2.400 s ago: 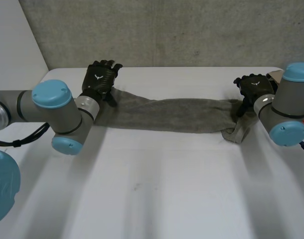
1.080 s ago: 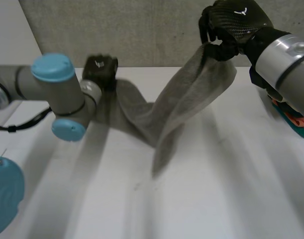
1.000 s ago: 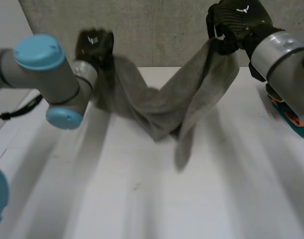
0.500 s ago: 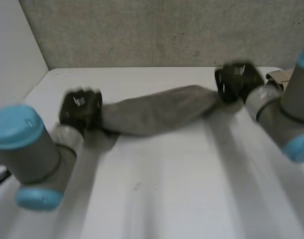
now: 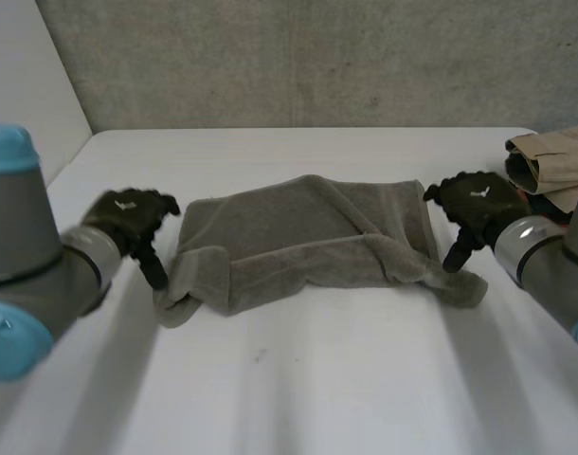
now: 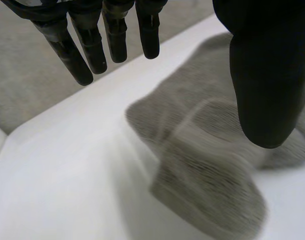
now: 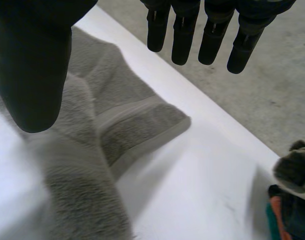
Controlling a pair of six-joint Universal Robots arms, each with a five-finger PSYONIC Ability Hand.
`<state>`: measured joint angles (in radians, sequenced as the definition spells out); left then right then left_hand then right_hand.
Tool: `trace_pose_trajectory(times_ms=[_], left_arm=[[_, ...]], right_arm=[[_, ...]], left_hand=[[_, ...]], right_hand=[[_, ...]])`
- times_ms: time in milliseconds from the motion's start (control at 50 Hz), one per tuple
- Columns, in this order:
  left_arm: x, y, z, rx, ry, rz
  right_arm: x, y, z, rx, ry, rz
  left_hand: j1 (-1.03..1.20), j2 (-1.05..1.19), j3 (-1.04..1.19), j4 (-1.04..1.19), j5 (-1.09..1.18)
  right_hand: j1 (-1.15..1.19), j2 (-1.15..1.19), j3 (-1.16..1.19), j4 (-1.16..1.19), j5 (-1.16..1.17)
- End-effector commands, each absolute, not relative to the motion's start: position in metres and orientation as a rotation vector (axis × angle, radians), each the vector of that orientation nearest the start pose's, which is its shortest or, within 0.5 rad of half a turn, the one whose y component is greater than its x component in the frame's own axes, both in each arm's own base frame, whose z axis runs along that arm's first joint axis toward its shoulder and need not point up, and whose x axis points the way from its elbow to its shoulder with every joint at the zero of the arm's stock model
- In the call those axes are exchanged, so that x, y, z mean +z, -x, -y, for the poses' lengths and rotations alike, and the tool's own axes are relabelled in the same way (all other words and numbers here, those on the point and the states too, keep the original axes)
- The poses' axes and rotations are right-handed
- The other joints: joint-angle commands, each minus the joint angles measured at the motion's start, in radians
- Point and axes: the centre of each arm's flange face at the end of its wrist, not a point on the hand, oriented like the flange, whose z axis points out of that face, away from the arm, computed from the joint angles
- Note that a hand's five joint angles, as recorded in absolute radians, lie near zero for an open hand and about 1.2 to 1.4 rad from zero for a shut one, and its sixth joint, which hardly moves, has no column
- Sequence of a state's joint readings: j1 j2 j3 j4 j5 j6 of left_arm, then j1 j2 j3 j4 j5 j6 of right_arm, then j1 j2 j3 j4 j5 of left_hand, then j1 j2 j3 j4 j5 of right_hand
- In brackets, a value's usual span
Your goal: Fold the laundry.
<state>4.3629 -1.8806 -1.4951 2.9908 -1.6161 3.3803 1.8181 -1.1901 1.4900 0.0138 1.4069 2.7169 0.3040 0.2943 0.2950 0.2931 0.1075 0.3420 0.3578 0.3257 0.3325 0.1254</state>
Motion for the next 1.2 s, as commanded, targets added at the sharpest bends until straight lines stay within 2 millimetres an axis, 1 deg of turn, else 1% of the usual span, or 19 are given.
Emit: trace_pose_trajectory(times_ms=[20, 120, 220, 400, 460, 480, 520, 540, 620, 660, 740, 820, 900, 980, 1060, 1120, 1160, 1180, 1200], left_arm=[[0.226, 0.219, 0.314, -1.744, -0.635, -2.583], [0.203, 0.218, 0.331, -1.553, -0.694, -2.714], [0.179, 0.213, 0.340, -1.396, -0.737, -2.801], [0.150, 0.228, 0.330, -1.337, -0.905, -2.825], [0.146, 0.230, 0.331, -1.337, -0.932, -2.787], [0.145, 0.231, 0.330, -1.328, -0.941, -2.777], [0.147, 0.231, 0.330, -1.332, -0.936, -2.764], [0.150, 0.230, 0.330, -1.336, -0.923, -2.750], [0.172, 0.227, 0.324, -1.378, -0.907, -2.718], [0.196, 0.219, 0.319, -1.430, -0.895, -2.675], [0.233, 0.202, 0.315, -1.520, -0.883, -2.567], [0.266, 0.194, 0.295, -1.568, -0.907, -2.506], [0.274, 0.197, 0.270, -1.549, -1.019, -2.523], [0.262, 0.199, 0.263, -1.475, -1.137, -2.494], [0.240, 0.201, 0.274, -1.391, -1.229, -2.395], [0.225, 0.205, 0.299, -1.400, -1.209, -2.278], [0.235, 0.214, 0.330, -1.554, -1.124, -2.132], [0.243, 0.218, 0.342, -1.638, -1.081, -2.071], [0.262, 0.226, 0.362, -1.803, -1.005, -1.949]], right_arm=[[0.209, -0.220, 0.335, -1.791, 0.937, -2.406], [0.200, -0.218, 0.350, -1.601, 0.960, -2.495], [0.190, -0.213, 0.353, -1.334, 0.869, -2.583], [0.166, -0.216, 0.354, -1.203, 0.846, -2.587], [0.159, -0.217, 0.354, -1.188, 0.854, -2.595], [0.159, -0.217, 0.355, -1.194, 0.847, -2.599], [0.161, -0.215, 0.356, -1.218, 0.834, -2.604], [0.165, -0.214, 0.357, -1.251, 0.822, -2.601], [0.193, -0.208, 0.348, -1.365, 0.830, -2.567], [0.205, -0.204, 0.346, -1.428, 0.860, -2.547], [0.237, -0.192, 0.334, -1.580, 1.098, -2.512], [0.260, -0.187, 0.307, -1.624, 1.380, -2.469], [0.276, -0.187, 0.281, -1.683, 1.683, -2.354], [0.266, -0.188, 0.273, -1.634, 1.832, -2.305], [0.252, -0.191, 0.283, -1.594, 1.914, -2.286], [0.244, -0.197, 0.303, -1.647, 1.893, -2.317], [0.251, -0.205, 0.327, -1.827, 1.815, -2.334], [0.261, -0.209, 0.346, -2.004, 1.721, -2.329], [0.270, -0.211, 0.356, -2.117, 1.643, -2.320]], left_hand=[[-0.011, -0.002, -0.002, 0.000, 0.011], [0.053, 0.063, 0.062, 0.064, 0.075], [0.162, 0.171, 0.171, 0.173, 0.184], [0.226, 0.236, 0.235, 0.237, 0.248], [0.437, 0.446, 0.446, 0.448, 0.459], [0.740, 0.750, 0.749, 0.751, 0.762], [1.091, 1.101, 1.100, 1.102, 1.113], [1.092, 1.102, 1.101, 1.103, 1.114], [1.092, 1.102, 1.101, 1.103, 1.114], [1.092, 1.102, 1.101, 1.103, 1.114], [1.092, 1.102, 1.101, 1.103, 1.114], [1.092, 1.102, 1.101, 1.103, 1.114], [1.092, 1.102, 1.101, 1.103, 1.114], [1.092, 1.102, 1.101, 1.103, 1.114], [1.092, 1.102, 1.101, 1.103, 1.114], [1.092, 1.102, 1.101, 1.103, 1.114], [1.092, 1.102, 1.101, 1.103, 1.114], [1.092, 1.102, 1.101, 1.103, 1.114], [1.092, 1.102, 1.101, 1.103, 1.114]], right_hand=[[-0.015, -0.031, 0.001, -0.005, 0.027], [0.059, 0.043, 0.075, 0.068, 0.101], [0.170, 0.154, 0.186, 0.180, 0.212], [0.170, 0.154, 0.186, 0.180, 0.212], [0.287, 0.271, 0.303, 0.296, 0.329], [0.558, 0.542, 0.574, 0.567, 0.600], [0.969, 0.954, 0.986, 0.979, 1.011], [1.053, 1.038, 1.070, 1.063, 1.096], [1.054, 1.038, 1.071, 1.064, 1.096], [1.054, 1.038, 1.071, 1.064, 1.096], [1.054, 1.038, 1.071, 1.064, 1.096], [1.054, 1.038, 1.071, 1.064, 1.096], [1.054, 1.038, 1.071, 1.064, 1.096], [1.054, 1.038, 1.071, 1.064, 1.096], [1.054, 1.038, 1.071, 1.064, 1.096], [1.054, 1.038, 1.071, 1.064, 1.096], [1.054, 1.038, 1.071, 1.064, 1.096], [1.054, 1.038, 1.071, 1.064, 1.096], [1.054, 1.038, 1.071, 1.064, 1.096]])
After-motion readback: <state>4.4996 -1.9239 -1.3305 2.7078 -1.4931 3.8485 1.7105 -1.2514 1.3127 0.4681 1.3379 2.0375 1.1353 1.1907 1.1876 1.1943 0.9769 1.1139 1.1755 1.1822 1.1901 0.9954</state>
